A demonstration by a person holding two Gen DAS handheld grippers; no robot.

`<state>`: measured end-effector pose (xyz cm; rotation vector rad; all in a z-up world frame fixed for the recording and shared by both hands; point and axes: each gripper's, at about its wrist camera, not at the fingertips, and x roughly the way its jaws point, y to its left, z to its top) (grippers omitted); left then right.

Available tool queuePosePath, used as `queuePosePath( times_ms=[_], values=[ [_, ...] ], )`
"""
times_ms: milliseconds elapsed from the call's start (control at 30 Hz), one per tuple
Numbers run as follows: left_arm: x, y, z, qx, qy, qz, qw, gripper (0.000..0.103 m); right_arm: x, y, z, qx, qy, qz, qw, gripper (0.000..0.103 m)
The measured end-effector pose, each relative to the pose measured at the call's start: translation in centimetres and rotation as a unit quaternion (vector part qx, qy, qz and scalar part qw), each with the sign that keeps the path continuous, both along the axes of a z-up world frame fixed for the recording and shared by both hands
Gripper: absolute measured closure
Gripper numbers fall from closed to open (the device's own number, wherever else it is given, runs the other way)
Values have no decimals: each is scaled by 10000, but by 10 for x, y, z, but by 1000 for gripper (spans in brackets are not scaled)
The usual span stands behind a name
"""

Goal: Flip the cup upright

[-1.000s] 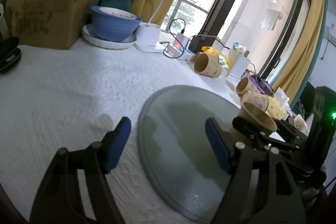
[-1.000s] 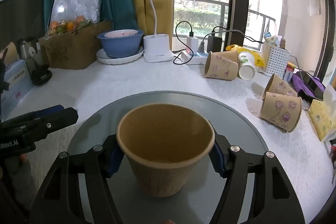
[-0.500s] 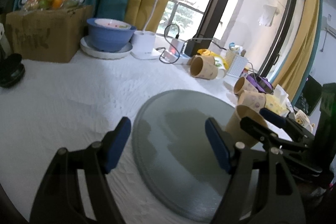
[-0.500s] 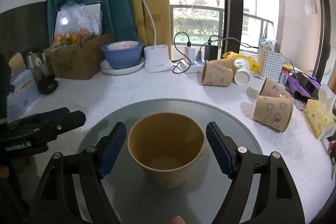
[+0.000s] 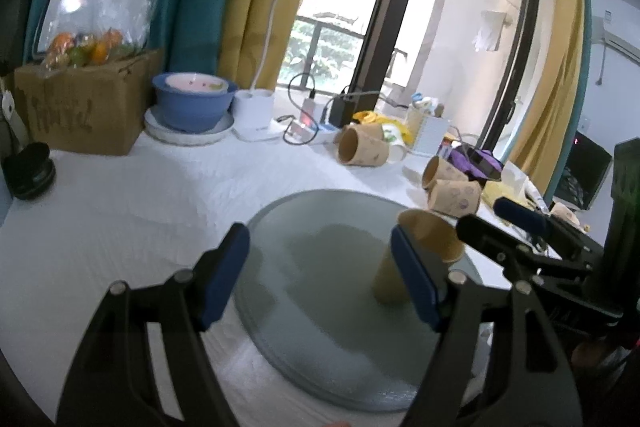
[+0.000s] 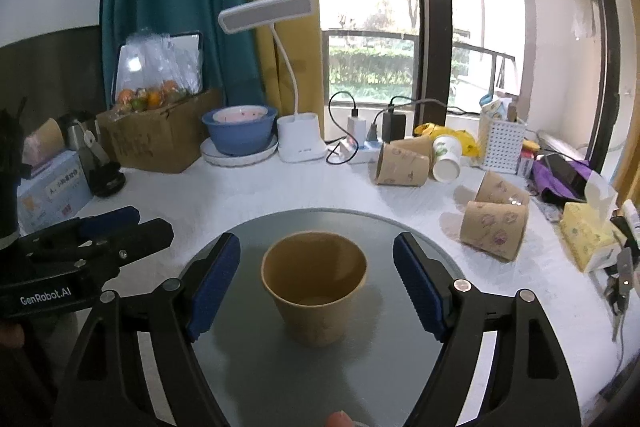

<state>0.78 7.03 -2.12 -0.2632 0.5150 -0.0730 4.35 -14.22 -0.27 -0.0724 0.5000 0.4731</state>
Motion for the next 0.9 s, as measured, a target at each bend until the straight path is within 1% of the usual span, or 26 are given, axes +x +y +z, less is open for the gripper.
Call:
queuePosePath(
  times_ms=[100,200,233,367,600,767,900],
  values=[
    [-6,-6,9,115,-126,-79,9998,28,-7,-7,8,29,-76,-39,10000,22],
    [-12,-12,16,204,-260,-164,9993,11,-14,-14,17,98,-171,-104,9998,21],
    [-15,-14,20,223,-345,-194,9990,9,-16,-17,21,121,-206,-127,9996,21],
    [-24,-22,33,391,-588,-226,9972,8,-21,-29,33,224,-318,-237,9990,21],
    [-38,-29,57,696,-1041,66,9921,8,-33,-48,56,324,-670,-379,9965,21],
    [-45,-36,65,883,-1316,71,9873,8,-37,-56,62,337,-783,-450,9953,21],
    [-48,-39,68,925,-1405,86,9857,7,-36,-58,62,348,-775,-451,9954,21]
  ],
)
